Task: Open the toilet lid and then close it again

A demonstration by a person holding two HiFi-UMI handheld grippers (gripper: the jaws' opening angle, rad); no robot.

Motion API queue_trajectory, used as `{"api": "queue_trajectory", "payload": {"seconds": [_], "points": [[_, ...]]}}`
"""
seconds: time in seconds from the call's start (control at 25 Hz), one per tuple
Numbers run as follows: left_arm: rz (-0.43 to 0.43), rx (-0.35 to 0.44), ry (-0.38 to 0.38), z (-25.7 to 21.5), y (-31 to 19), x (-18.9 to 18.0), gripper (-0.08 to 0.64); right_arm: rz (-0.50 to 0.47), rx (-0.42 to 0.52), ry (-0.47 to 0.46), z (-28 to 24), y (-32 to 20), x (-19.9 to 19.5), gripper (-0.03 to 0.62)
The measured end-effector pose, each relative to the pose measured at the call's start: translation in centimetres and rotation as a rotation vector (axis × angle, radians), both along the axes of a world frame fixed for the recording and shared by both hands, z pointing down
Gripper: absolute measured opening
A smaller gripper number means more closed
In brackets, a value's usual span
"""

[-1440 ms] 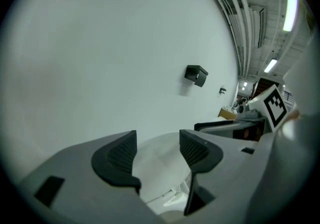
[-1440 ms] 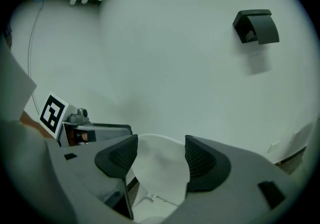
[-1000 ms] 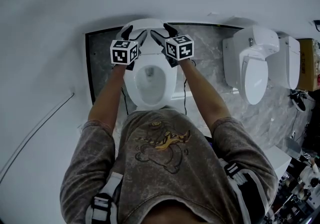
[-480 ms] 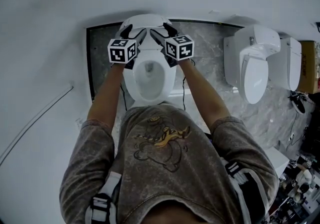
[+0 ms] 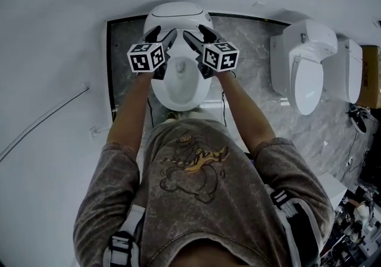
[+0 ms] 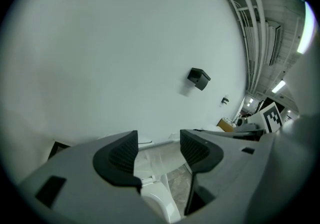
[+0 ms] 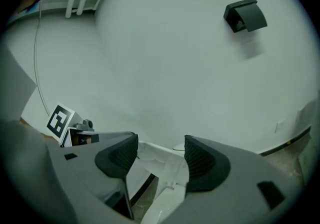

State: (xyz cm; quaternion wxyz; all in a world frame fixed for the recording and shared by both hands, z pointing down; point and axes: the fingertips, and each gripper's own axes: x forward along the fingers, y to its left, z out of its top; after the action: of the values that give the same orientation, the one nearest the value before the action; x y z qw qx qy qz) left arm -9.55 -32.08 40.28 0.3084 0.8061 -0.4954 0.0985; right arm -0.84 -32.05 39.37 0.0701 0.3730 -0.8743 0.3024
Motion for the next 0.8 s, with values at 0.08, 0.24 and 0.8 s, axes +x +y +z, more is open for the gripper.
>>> {"api": "queue_trajectory", "payload": {"seconds": [0.08, 0.24, 0.8], "points": [[-0.008, 0.002, 0.011, 0.4, 1.1, 0.1, 0.259, 0.026, 0.0, -0.006, 0.3, 1.0, 0.3, 0.286], [0.015, 0.018, -0.008, 0.6, 4.1, 0.5, 0.25, 0.065, -0.004, 0.03, 0.8, 3.8, 0.6, 0.286], [0.012, -0.176, -0.037, 9.3, 21.5, 1.2, 0.229, 0.047, -0.149, 0.109, 9.0, 21.1, 1.3, 0.284]]}}
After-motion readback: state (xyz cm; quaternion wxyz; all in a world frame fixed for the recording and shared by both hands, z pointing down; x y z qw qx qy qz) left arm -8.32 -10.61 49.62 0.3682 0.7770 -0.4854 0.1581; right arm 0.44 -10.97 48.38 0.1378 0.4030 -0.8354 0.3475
